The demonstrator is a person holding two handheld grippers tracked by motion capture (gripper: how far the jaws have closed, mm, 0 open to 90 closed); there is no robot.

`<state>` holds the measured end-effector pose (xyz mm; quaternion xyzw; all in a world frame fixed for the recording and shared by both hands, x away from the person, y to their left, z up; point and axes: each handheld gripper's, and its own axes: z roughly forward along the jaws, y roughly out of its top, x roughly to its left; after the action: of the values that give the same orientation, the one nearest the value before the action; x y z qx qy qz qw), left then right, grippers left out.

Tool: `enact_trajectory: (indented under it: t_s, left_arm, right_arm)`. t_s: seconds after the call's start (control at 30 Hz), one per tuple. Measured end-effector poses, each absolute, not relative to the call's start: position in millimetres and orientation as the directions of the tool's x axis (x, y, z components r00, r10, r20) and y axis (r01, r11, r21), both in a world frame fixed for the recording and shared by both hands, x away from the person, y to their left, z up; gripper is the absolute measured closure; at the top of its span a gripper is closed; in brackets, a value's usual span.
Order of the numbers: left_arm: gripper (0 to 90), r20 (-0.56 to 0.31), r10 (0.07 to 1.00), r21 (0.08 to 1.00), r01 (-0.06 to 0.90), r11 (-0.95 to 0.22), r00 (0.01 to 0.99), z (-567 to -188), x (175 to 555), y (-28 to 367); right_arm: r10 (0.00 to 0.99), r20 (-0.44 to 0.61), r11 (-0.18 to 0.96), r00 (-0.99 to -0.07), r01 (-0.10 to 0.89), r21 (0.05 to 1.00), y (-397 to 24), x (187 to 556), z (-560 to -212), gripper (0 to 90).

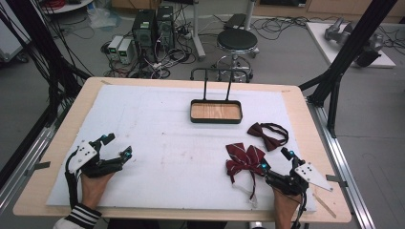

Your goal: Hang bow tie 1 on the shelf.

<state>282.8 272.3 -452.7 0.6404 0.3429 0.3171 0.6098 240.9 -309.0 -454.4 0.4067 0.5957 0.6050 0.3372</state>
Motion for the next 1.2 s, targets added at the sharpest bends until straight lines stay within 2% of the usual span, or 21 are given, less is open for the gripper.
enact_trajectory:
  t_s: [0.7,0.9,1.2]
  left_arm:
    - [16.4,-0.021,0.826,0.998,0.062,-0.017,0.563,-452,284,272]
    - [16.3,-0.024,0.825,0.998,0.058,-0.011,0.565,-453,283,273]
    - [16.4,-0.025,0.825,0.998,0.059,-0.01,0.565,-453,283,273]
  right_arm:
    - [0.885,0.044,-0.016,-0.464,0.063,0.998,-306,241,-454,10.7]
    - [0.856,0.044,0.025,-0.515,0.126,0.992,-305,246,-449,10.7]
    - [0.789,0.003,0.127,-0.615,0.167,0.978,-304,254,-428,10.8]
